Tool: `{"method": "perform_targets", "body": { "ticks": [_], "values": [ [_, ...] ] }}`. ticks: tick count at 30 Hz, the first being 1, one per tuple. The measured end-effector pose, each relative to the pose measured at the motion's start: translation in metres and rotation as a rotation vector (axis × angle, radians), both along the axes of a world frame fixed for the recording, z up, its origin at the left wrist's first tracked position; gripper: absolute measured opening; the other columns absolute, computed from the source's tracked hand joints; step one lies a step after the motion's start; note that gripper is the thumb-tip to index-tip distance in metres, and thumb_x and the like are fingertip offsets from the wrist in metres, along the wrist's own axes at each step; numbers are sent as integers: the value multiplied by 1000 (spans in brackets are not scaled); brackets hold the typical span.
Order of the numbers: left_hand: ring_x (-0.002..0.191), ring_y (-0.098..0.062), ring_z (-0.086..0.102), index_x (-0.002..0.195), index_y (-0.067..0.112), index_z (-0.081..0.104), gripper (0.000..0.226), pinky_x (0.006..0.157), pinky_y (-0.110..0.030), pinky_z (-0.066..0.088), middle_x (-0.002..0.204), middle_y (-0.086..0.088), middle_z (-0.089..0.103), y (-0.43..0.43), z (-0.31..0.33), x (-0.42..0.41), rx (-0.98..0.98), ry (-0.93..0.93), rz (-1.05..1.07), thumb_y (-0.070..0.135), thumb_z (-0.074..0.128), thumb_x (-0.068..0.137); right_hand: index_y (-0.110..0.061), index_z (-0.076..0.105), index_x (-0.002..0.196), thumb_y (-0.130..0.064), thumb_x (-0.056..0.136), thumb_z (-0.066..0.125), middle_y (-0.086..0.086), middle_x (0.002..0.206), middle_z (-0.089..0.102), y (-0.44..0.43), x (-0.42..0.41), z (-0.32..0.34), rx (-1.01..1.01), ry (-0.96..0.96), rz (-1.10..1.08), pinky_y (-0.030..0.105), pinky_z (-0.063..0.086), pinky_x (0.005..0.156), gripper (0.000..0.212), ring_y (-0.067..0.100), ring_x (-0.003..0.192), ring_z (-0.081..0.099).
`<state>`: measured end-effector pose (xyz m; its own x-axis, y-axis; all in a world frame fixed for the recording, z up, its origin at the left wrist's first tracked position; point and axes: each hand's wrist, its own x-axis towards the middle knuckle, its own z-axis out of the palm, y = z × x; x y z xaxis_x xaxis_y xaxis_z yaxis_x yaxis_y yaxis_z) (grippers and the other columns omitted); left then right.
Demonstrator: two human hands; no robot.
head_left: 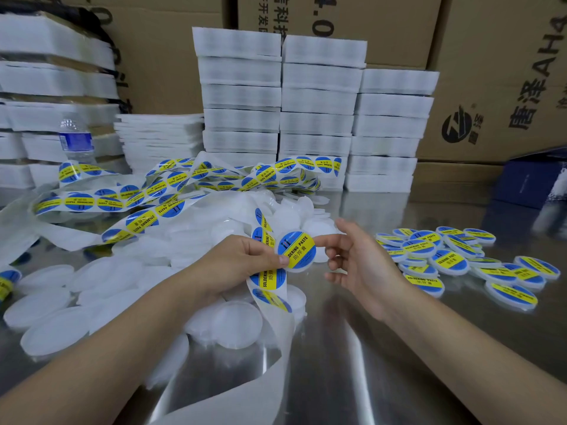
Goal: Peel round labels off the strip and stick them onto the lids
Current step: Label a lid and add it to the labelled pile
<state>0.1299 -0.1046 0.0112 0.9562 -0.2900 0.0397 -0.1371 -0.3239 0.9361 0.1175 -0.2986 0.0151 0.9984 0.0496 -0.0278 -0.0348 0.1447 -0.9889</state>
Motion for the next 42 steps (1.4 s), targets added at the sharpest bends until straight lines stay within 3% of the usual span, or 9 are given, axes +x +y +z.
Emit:
{"method": "perform_targets", "body": {
  "ticks": [12, 18, 22, 25, 29, 35, 42],
  "values": [
    [50, -1, 59, 58, 23, 75, 25, 52, -9, 43, 58, 6, 69, 0, 2, -2, -9, -17, -30, 21, 70, 82, -18, 73, 79, -31, 93, 48, -3, 64, 50, -4, 3, 2, -104, -148, -247, 27, 40, 56, 31, 12, 55, 43],
    [52, -1, 60, 60, 24, 76, 17, 53, -10, 45, 60, 6, 70, -1, 2, -4, -19, -11, -64, 29, 74, 75, -31, 67, 78, -34, 91, 51, -12, 64, 60, 7, -4, -8, -375, -366, -89, 19, 43, 53, 21, 6, 52, 53],
    [53, 0, 56, 60, 23, 76, 24, 55, -11, 44, 57, 9, 66, -1, 0, -6, -47, -41, -126, 46, 75, 55, -39, 63, 80, -50, 84, 57, 2, 73, 65, 9, -6, -15, -558, -478, -48, 35, 48, 64, 13, 14, 57, 53],
    [54, -1, 53, 59, 23, 75, 26, 56, -12, 43, 56, 10, 63, -1, -1, -6, -37, -46, -169, 48, 76, 53, -38, 61, 82, -61, 76, 58, -4, 64, 63, 8, -6, -17, -639, -513, -52, 35, 48, 64, 24, 12, 58, 57],
    [57, -5, 52, 63, 23, 77, 32, 59, -16, 42, 58, 5, 61, 1, -3, -4, -26, -48, -176, 51, 77, 48, -31, 58, 76, -73, 63, 56, -13, 49, 53, 7, -7, -19, -743, -527, -72, 16, 32, 47, 44, 4, 47, 46],
    [47, 3, 52, 54, 27, 74, 24, 51, -9, 40, 48, 12, 60, -1, 0, -7, 7, -38, -232, 50, 75, 48, -23, 51, 71, -75, 60, 56, -9, 50, 52, 8, -5, -22, -795, -500, -87, 18, 32, 46, 53, 5, 45, 42],
    [54, 0, 59, 63, 24, 78, 35, 55, -11, 45, 58, 8, 68, 1, -1, -6, -3, -20, -213, 54, 76, 44, -19, 50, 75, -75, 68, 51, -5, 59, 58, 8, -3, -21, -934, -488, -110, 25, 35, 50, 57, 6, 53, 47]
  ]
}}
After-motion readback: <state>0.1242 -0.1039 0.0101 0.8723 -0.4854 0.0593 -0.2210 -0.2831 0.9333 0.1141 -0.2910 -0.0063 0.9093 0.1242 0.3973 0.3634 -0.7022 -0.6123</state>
